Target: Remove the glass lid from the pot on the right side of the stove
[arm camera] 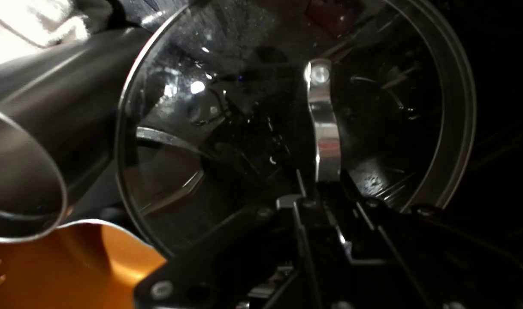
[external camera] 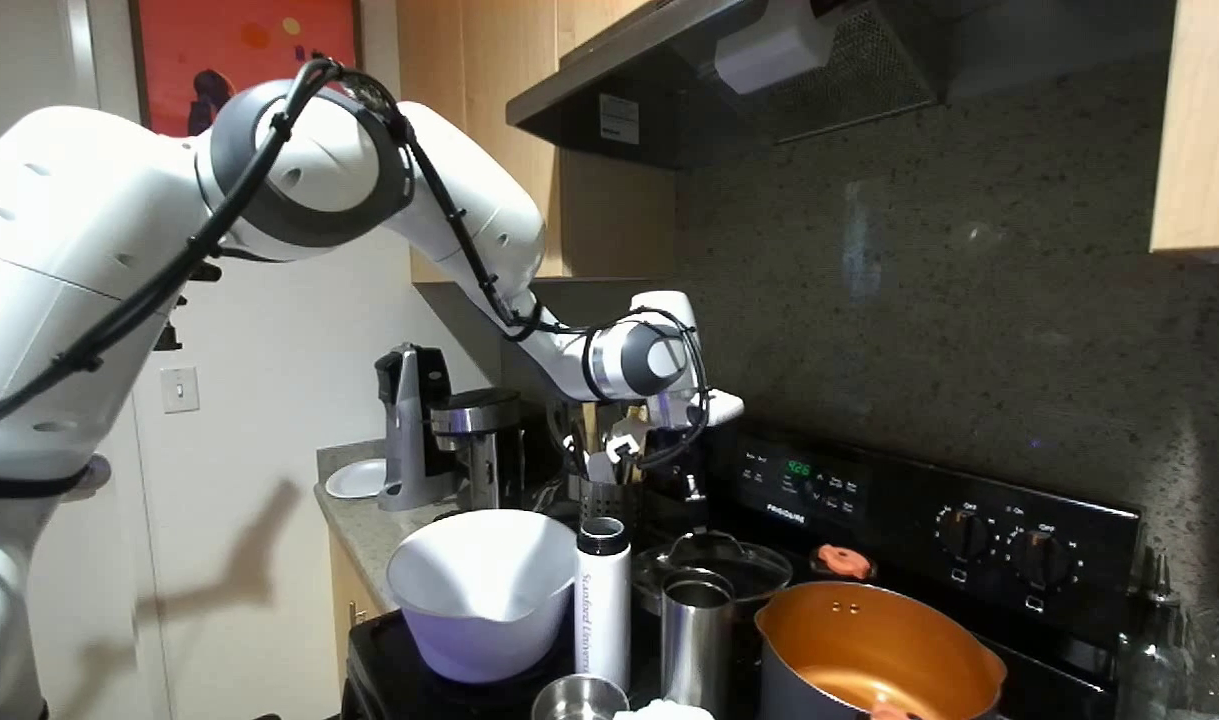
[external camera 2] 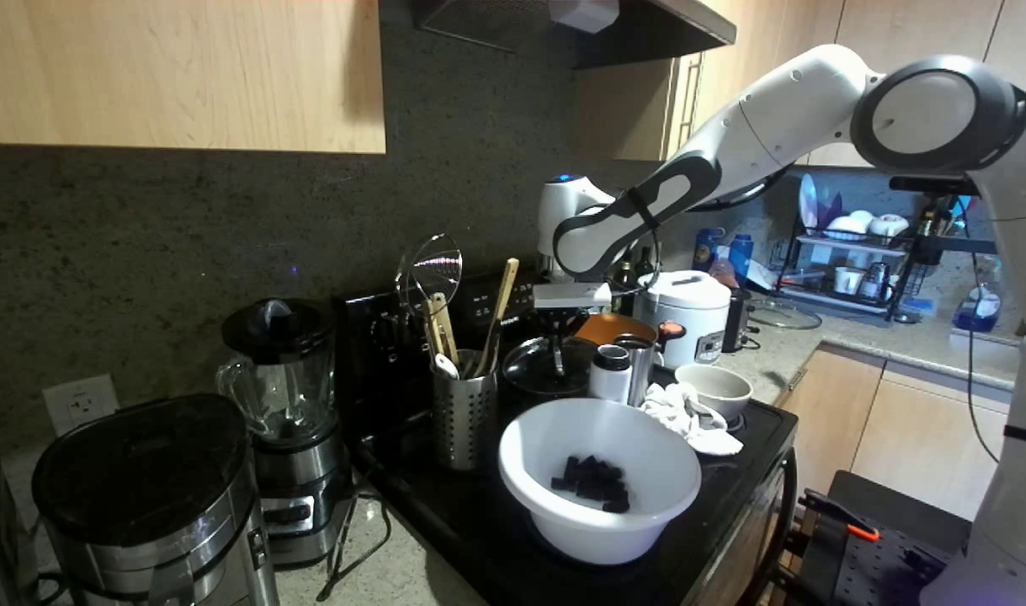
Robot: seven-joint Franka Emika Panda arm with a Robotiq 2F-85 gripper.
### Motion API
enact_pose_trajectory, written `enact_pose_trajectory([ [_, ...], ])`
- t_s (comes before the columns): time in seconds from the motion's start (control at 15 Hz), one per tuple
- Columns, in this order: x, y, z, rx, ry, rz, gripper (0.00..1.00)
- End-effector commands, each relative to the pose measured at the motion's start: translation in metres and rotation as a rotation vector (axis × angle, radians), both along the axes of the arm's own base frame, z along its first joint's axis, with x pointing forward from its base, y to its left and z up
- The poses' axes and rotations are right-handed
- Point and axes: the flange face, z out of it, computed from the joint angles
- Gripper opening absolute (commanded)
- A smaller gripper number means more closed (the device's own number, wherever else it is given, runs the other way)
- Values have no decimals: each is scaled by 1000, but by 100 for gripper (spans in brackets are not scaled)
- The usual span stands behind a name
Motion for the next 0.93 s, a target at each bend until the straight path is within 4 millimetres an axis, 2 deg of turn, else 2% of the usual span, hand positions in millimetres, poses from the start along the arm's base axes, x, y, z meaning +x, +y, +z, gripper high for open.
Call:
enact_pose_trajectory([
  [0.0, 1, -13, -1, -2, -7, -11, 15],
  [0.13, 2, -33, -4, -5, -8, -26, 15],
  [0.27, 2, -39, -4, -6, -7, -30, 15],
  [0.67, 2, -31, -5, -5, -6, -18, 15],
  [0.73, 3, -26, -7, -11, -5, -18, 4],
  [0.87, 5, -18, -17, -11, 15, -9, 4],
])
